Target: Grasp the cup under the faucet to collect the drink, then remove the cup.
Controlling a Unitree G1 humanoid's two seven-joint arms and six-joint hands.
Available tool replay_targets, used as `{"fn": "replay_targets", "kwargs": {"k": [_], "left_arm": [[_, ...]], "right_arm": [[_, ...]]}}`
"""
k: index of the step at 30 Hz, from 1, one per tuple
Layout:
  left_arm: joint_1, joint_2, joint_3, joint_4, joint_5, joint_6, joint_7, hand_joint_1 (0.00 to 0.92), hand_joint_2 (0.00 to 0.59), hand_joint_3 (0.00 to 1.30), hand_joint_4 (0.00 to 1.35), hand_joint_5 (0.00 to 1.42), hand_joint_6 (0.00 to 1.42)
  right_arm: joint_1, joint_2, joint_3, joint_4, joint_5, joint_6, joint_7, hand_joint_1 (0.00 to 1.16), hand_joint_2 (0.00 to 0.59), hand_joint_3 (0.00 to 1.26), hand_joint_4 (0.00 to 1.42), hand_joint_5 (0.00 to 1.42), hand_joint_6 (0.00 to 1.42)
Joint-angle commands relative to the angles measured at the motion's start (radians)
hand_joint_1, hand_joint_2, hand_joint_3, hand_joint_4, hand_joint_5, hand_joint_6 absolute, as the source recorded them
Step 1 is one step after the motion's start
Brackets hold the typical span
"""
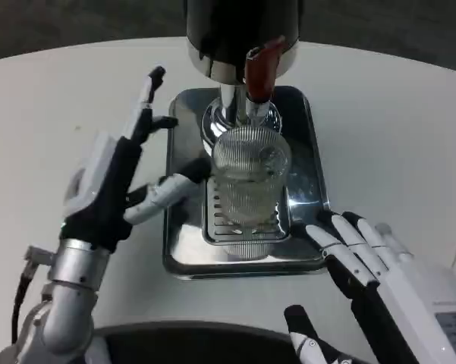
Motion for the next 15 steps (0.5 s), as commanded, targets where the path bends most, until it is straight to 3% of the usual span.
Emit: {"fn": "replay_targets", "kwargs": {"k": [1, 8, 15], "left_arm": [[0.133, 0.051, 0.089, -0.285, -0.173, 0.027, -0.164, 0.000, 0.071, 0.00, 0.00, 0.22, 0.15], [0.187, 0.122, 0.181, -0.599, -0.435, 0.193, -0.444, 0.000, 0.104, 0.00, 0.00, 0.08, 0.05], [0.141, 0.168, 0.235, -0.762, -0.612, 0.373, -0.652, 0.000, 0.093, 0.00, 0.00, 0.05, 0.03]], "right_arm": [[-0.013, -0.018, -0.008, 0.038, 0.000, -0.003, -0.006, 0.39, 0.482, 0.16, 0.05, 0.03, 0.03], [-0.040, -0.043, -0.014, 0.075, -0.014, -0.007, -0.018, 0.39, 0.482, 0.14, 0.04, 0.03, 0.03], [-0.059, -0.052, -0.016, 0.075, -0.005, 0.003, -0.009, 0.39, 0.482, 0.13, 0.04, 0.02, 0.03]]}}
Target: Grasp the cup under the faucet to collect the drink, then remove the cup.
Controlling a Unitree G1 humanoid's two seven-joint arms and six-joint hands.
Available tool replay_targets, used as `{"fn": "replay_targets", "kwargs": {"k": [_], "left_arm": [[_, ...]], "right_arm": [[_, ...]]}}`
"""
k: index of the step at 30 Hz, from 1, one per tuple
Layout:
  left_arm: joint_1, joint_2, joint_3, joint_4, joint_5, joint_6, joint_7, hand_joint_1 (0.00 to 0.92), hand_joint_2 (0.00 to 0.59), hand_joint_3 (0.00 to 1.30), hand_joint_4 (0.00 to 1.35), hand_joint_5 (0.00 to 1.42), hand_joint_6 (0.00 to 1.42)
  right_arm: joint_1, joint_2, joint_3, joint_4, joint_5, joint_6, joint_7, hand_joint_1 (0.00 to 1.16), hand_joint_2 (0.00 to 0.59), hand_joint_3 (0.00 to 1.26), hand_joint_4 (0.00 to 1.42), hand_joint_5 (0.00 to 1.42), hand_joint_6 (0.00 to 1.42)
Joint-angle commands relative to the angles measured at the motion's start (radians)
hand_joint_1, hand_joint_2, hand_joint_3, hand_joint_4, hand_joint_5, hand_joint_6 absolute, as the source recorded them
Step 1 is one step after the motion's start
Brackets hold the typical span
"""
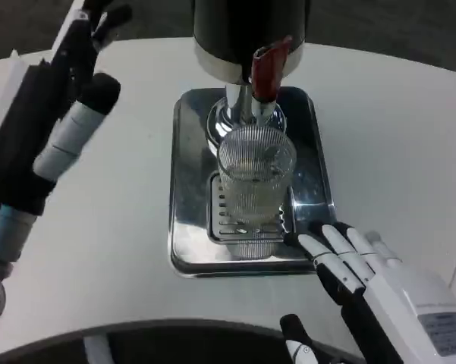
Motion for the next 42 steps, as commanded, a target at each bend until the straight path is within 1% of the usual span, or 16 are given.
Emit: {"fn": "replay_targets", "kwargs": {"k": [1, 5, 9, 12, 17, 22, 28, 33, 38, 40, 42], "left_arm": [[-0.048, 0.032, 0.024, -0.078, -0.079, 0.100, -0.124, 0.000, 0.087, 0.00, 0.00, 0.04, 0.02], [-0.111, 0.026, 0.024, -0.085, -0.104, 0.163, -0.199, 0.000, 0.076, 0.00, 0.00, 0.01, 0.00], [-0.174, 0.002, 0.005, -0.060, -0.126, 0.215, -0.270, 0.000, 0.072, 0.00, 0.00, 0.00, 0.00], [-0.210, -0.031, -0.002, -0.053, -0.133, 0.230, -0.306, 0.000, 0.073, 0.00, 0.00, 0.00, 0.00], [-0.259, -0.071, -0.022, -0.037, -0.128, 0.254, -0.359, 0.000, 0.078, 0.00, 0.00, 0.00, 0.00], [-0.301, -0.094, -0.039, -0.013, -0.109, 0.274, -0.397, 0.000, 0.100, 0.00, 0.00, 0.03, 0.02], [-0.320, -0.096, -0.071, 0.013, -0.059, 0.304, -0.420, 0.000, 0.101, 0.00, 0.00, 0.03, 0.02], [-0.305, -0.091, -0.089, 0.015, -0.026, 0.315, -0.440, 0.000, 0.112, 0.00, 0.00, 0.06, 0.05], [-0.297, -0.081, -0.101, -0.001, 0.006, 0.303, -0.460, 0.000, 0.115, 0.00, 0.00, 0.07, 0.06], [-0.294, -0.080, -0.102, -0.009, 0.017, 0.288, -0.466, 0.000, 0.122, 0.00, 0.00, 0.08, 0.07], [-0.291, -0.068, -0.107, -0.017, 0.047, 0.253, -0.476, 0.000, 0.116, 0.00, 0.00, 0.09, 0.09]], "right_arm": [[-0.005, -0.004, -0.003, 0.005, 0.006, 0.005, -0.002, 0.39, 0.482, 0.13, 0.03, 0.02, 0.03], [-0.018, 0.000, 0.002, 0.010, 0.009, 0.009, 0.001, 0.39, 0.482, 0.13, 0.03, 0.02, 0.03], [-0.029, 0.008, 0.006, 0.011, 0.008, 0.021, 0.006, 0.39, 0.482, 0.13, 0.03, 0.02, 0.03], [-0.030, 0.011, 0.009, 0.011, 0.006, 0.030, 0.007, 0.39, 0.482, 0.13, 0.03, 0.02, 0.03], [-0.027, 0.021, 0.017, 0.007, 0.000, 0.039, 0.005, 0.39, 0.482, 0.12, 0.03, 0.02, 0.04], [-0.024, 0.032, 0.025, 0.002, -0.005, 0.050, 0.003, 0.39, 0.482, 0.13, 0.03, 0.02, 0.06], [-0.033, 0.046, 0.039, 0.003, -0.016, 0.061, -0.003, 0.39, 0.482, 0.13, 0.03, 0.03, 0.06], [-0.027, 0.050, 0.036, 0.000, -0.017, 0.061, 0.000, 0.39, 0.482, 0.13, 0.04, 0.03, 0.06], [-0.023, 0.051, 0.038, -0.002, -0.016, 0.060, 0.002, 0.39, 0.482, 0.13, 0.04, 0.03, 0.06], [-0.022, 0.051, 0.038, -0.001, -0.015, 0.060, 0.002, 0.39, 0.482, 0.13, 0.04, 0.03, 0.06], [-0.022, 0.051, 0.037, -0.001, -0.013, 0.061, 0.003, 0.39, 0.482, 0.13, 0.04, 0.03, 0.06]]}}
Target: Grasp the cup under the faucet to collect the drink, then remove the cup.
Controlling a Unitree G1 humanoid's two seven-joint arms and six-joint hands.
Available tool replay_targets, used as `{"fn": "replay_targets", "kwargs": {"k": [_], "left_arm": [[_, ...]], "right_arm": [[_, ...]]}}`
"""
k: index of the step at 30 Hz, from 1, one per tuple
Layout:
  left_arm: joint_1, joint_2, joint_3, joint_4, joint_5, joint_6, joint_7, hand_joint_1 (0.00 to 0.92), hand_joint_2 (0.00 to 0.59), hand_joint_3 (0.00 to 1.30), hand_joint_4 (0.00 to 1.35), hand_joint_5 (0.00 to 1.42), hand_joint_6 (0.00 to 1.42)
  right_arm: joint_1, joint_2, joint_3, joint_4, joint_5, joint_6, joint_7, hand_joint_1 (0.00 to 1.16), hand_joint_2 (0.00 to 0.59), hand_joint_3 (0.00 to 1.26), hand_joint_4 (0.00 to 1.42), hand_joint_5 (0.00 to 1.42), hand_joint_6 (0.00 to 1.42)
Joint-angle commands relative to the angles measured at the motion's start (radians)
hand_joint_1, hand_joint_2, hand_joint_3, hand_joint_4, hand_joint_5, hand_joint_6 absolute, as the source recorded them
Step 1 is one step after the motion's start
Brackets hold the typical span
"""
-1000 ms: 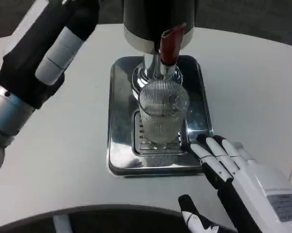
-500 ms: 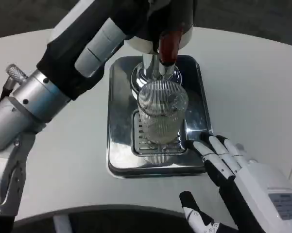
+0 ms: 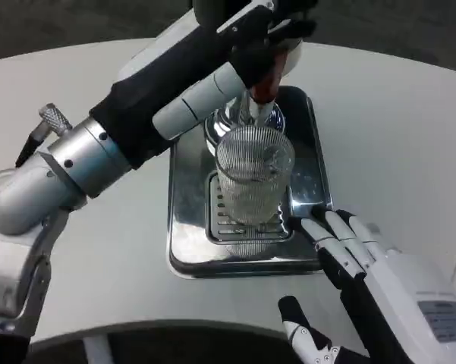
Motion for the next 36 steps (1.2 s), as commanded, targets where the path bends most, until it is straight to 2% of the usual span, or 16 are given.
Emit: {"fn": "replay_targets", "kwargs": {"k": [1, 13, 16, 23, 27, 32, 36], "left_arm": [[0.025, 0.028, -0.020, -0.025, 0.053, -0.064, -0.037, 0.000, 0.115, 0.00, 0.00, 0.09, 0.09], [0.027, 0.117, -0.049, -0.036, 0.252, -0.303, -0.036, 0.000, 0.106, 0.01, 0.00, 0.11, 0.09], [0.036, 0.131, -0.052, -0.047, 0.281, -0.321, -0.029, 0.000, 0.106, 0.01, 0.00, 0.11, 0.08], [0.075, 0.168, -0.055, -0.080, 0.321, -0.352, -0.017, 0.000, 0.107, 0.02, 0.00, 0.09, 0.06], [0.086, 0.173, -0.052, -0.092, 0.327, -0.356, -0.004, 0.000, 0.107, 0.02, 0.00, 0.09, 0.06], [0.092, 0.172, -0.053, -0.112, 0.334, -0.347, 0.007, 0.000, 0.108, 0.02, 0.00, 0.08, 0.06], [0.098, 0.171, -0.048, -0.125, 0.347, -0.351, 0.027, 0.000, 0.117, 0.02, 0.00, 0.08, 0.05]], "right_arm": [[0.013, 0.000, 0.002, -0.007, 0.005, 0.009, 0.000, 0.39, 0.482, 0.13, 0.04, 0.03, 0.06], [0.030, 0.014, 0.006, -0.003, 0.023, 0.014, -0.009, 0.40, 0.474, 0.14, 0.05, 0.05, 0.09], [0.034, 0.015, 0.006, -0.003, 0.031, 0.021, -0.004, 0.40, 0.468, 0.15, 0.05, 0.05, 0.10], [0.044, 0.021, -0.004, 0.004, 0.108, 0.061, 0.006, 0.42, 0.427, 0.14, 0.06, 0.06, 0.14], [0.025, 0.025, -0.007, 0.020, 0.161, 0.088, 0.007, 0.44, 0.405, 0.11, 0.06, 0.06, 0.13], [-0.037, 0.035, -0.020, 0.057, 0.207, 0.134, 0.008, 0.48, 0.374, 0.07, 0.03, 0.05, 0.14], [-0.102, 0.052, -0.035, 0.098, 0.232, 0.183, 0.001, 0.57, 0.334, 0.02, 0.00, 0.02, 0.13]]}}
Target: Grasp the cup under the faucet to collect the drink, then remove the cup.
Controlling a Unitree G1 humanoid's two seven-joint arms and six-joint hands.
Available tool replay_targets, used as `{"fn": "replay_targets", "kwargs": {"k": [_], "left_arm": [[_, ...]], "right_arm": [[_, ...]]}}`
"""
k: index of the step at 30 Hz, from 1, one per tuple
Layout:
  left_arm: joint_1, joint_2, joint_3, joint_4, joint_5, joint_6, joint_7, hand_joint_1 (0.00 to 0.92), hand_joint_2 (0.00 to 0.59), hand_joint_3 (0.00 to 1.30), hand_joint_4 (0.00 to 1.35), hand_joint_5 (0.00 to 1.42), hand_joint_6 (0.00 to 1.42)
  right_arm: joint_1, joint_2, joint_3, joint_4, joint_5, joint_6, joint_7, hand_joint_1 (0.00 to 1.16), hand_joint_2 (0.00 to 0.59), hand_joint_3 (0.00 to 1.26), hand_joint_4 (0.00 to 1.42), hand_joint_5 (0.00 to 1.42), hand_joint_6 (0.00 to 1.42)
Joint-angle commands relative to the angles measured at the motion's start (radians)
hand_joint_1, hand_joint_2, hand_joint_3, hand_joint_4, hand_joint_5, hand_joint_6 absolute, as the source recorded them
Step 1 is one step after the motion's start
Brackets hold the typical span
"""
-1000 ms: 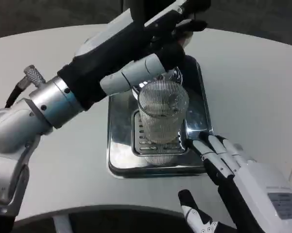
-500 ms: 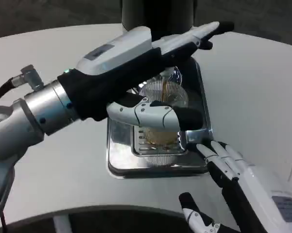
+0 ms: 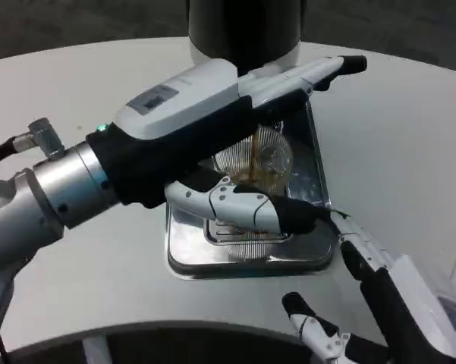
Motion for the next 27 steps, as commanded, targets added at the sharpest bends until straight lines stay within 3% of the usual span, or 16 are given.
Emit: {"fn": "replay_targets", "kwargs": {"k": [1, 8, 14, 19, 27], "left_arm": [[0.024, 0.015, -0.008, -0.030, 0.025, -0.015, 0.005, 0.000, 0.117, 0.03, 0.00, 0.08, 0.05], [0.029, 0.016, -0.015, -0.038, 0.028, -0.004, 0.003, 0.000, 0.122, 0.03, 0.00, 0.08, 0.04], [0.031, 0.011, -0.018, -0.041, 0.030, 0.001, 0.008, 0.000, 0.123, 0.03, 0.00, 0.09, 0.05], [0.031, 0.012, -0.015, -0.040, 0.029, 0.005, 0.012, 0.000, 0.124, 0.03, 0.00, 0.09, 0.05], [0.043, 0.025, -0.003, -0.043, 0.022, 0.009, 0.010, 0.000, 0.129, 0.04, 0.00, 0.09, 0.05]], "right_arm": [[-0.064, 0.018, -0.021, 0.053, 0.035, 0.061, -0.004, 0.60, 0.322, 0.01, 0.00, 0.02, 0.13], [-0.211, 0.018, -0.058, 0.161, 0.091, 0.130, -0.027, 0.66, 0.263, 0.00, 0.00, 0.00, 0.10], [-0.314, 0.057, -0.052, 0.269, 0.131, 0.166, -0.112, 0.68, 0.238, 0.00, 0.00, 0.00, 0.08], [-0.414, 0.074, -0.047, 0.378, 0.166, 0.175, -0.179, 0.68, 0.231, 0.00, 0.00, 0.00, 0.08], [-0.514, 0.055, -0.056, 0.481, 0.232, 0.163, -0.238, 0.65, 0.197, 0.00, 0.00, 0.00, 0.04]]}}
